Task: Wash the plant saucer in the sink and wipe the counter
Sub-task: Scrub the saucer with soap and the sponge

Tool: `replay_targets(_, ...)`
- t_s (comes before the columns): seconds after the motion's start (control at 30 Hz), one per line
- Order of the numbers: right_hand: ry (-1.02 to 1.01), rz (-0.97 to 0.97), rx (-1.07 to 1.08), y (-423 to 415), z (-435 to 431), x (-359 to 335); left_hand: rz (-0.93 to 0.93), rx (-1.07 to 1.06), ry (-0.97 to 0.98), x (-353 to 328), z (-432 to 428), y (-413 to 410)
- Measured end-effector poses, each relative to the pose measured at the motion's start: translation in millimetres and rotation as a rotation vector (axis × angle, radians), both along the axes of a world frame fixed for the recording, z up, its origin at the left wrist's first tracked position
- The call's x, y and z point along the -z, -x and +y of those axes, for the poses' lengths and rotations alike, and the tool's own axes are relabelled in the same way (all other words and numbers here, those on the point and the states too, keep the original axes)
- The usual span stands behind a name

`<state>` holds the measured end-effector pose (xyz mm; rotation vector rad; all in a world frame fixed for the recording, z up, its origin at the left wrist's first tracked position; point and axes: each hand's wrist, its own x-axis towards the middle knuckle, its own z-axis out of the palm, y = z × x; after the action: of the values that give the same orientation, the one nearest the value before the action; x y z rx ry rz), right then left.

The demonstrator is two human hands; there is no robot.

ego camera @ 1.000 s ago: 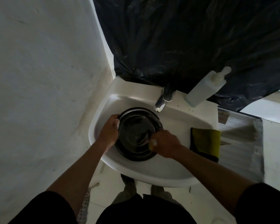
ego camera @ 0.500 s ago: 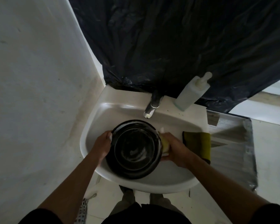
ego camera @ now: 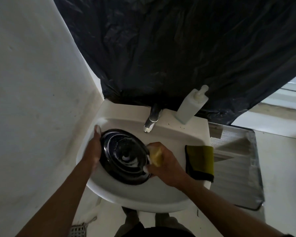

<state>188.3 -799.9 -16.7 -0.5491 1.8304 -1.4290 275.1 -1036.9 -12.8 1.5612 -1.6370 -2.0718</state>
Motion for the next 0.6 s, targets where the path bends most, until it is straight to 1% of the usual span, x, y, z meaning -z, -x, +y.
replay_targets(0.1, -0.147, 0.572, -0.177, -6, -3, 2, 0.071, -0.18, -0.222, 13, -7, -2)
replay_targets(0.13, -0.189, 0.694, -0.251, -7, -2, 5, 0.079, -0.233, -0.303, 17, -8, -5)
replay_targets(0.17, -0.221, 0.75, -0.318, -7, 2, 11, 0.061, -0.249, -0.362, 20, -8, -10)
replay_targets(0.23, -0.244, 0.729, -0.398, -5, 15, 20, 0.042, -0.233, -0.42, 24, -7, -20)
replay_targets(0.33, -0.19, 0.566, -0.458, -2, 27, 27, 0.053, -0.237, -0.467, 32, -3, -31)
replay_targets(0.37, -0.17, 0.547, -0.447, -1, 28, 32, 0.065, -0.228, -0.475, 33, 0, -33)
replay_targets(0.43, -0.181, 0.556, -0.369, 3, 29, 48, 0.066, -0.21, -0.474, 33, 7, -36)
replay_targets(0.5, -0.308, 0.576, -0.225, 5, 22, 57, 0.047, -0.166, -0.45, 34, 15, -39)
replay_targets(0.57, -0.441, 0.508, -0.043, 2, 3, 55, 0.032, -0.114, -0.397, 34, 21, -41)
replay_targets(0.6, -0.475, 0.46, 0.001, -1, -9, 54, 0.024, -0.095, -0.357, 35, 24, -41)
